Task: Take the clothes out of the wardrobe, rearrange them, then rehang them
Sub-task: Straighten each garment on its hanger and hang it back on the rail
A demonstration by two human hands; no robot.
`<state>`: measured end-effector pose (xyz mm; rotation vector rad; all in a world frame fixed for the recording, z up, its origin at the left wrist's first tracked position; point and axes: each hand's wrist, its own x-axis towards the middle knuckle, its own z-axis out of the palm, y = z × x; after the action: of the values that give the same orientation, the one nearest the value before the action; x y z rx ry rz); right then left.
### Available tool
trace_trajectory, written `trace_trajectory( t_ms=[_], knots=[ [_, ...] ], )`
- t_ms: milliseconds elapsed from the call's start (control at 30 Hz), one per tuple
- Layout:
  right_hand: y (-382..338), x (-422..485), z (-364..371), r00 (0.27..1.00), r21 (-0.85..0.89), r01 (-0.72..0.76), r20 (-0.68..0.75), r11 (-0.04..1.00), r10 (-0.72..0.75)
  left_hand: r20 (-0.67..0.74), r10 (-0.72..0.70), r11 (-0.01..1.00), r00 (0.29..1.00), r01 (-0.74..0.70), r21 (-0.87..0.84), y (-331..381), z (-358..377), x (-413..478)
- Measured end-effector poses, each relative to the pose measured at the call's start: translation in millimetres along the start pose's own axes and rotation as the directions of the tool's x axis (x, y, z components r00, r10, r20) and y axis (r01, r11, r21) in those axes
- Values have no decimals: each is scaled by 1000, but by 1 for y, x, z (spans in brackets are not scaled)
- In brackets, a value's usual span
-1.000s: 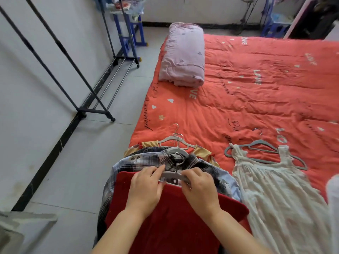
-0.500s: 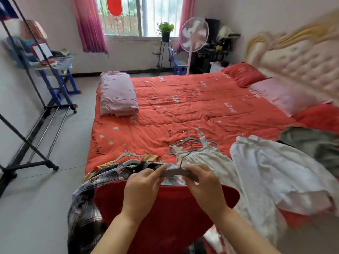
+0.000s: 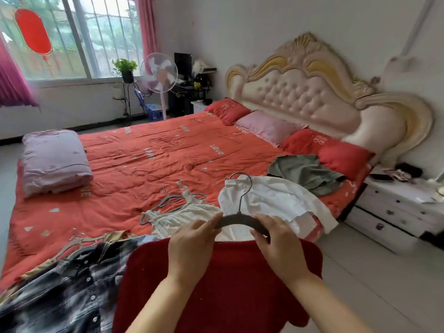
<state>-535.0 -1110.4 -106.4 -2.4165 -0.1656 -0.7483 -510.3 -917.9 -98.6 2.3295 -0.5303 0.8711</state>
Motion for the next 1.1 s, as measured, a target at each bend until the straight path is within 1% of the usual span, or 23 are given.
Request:
trace_trajectory(
  t_ms=[167, 267, 367, 500, 600, 733, 867, 967, 1033, 1100],
  knots=[
    [93, 1, -67, 999, -31, -32, -1, 999, 32, 33, 31, 999, 999, -30, -27, 85, 75, 22],
    [146, 5, -104, 999, -67, -46, 0, 997, 47, 28, 48, 998, 998, -47, -30, 129, 118, 35],
    [190, 14, -135, 998, -78, -65, -8, 995, 64, 35, 31, 999, 999, -30, -46, 167, 154, 49],
    [239, 32, -164, 997, -143, -52, -62, 988, 43, 52, -15, 999, 999, 17, -49, 204, 194, 74],
    [276, 53, -179, 994, -192, -63, -105, 979, 44, 63, -37, 995, 997, 43, -91, 222, 228, 97],
    [328, 85, -189, 990, -233, -88, -127, 968, 60, 82, -51, 988, 995, 63, -143, 236, 283, 132],
    [388, 132, -191, 986, -277, -87, -162, 957, 43, 63, 0, 995, 998, 6, -95, 242, 348, 179],
    [439, 175, -188, 983, -305, -78, -181, 949, 22, 60, -9, 995, 998, 15, -97, 240, 407, 221],
    [474, 208, -186, 983, -348, -53, -184, 936, -13, 95, -36, 988, 995, 50, -143, 238, 446, 251],
    [508, 238, -186, 986, -378, -43, -168, 925, -23, 174, -81, 975, 981, 114, -192, 239, 478, 278]
  ],
)
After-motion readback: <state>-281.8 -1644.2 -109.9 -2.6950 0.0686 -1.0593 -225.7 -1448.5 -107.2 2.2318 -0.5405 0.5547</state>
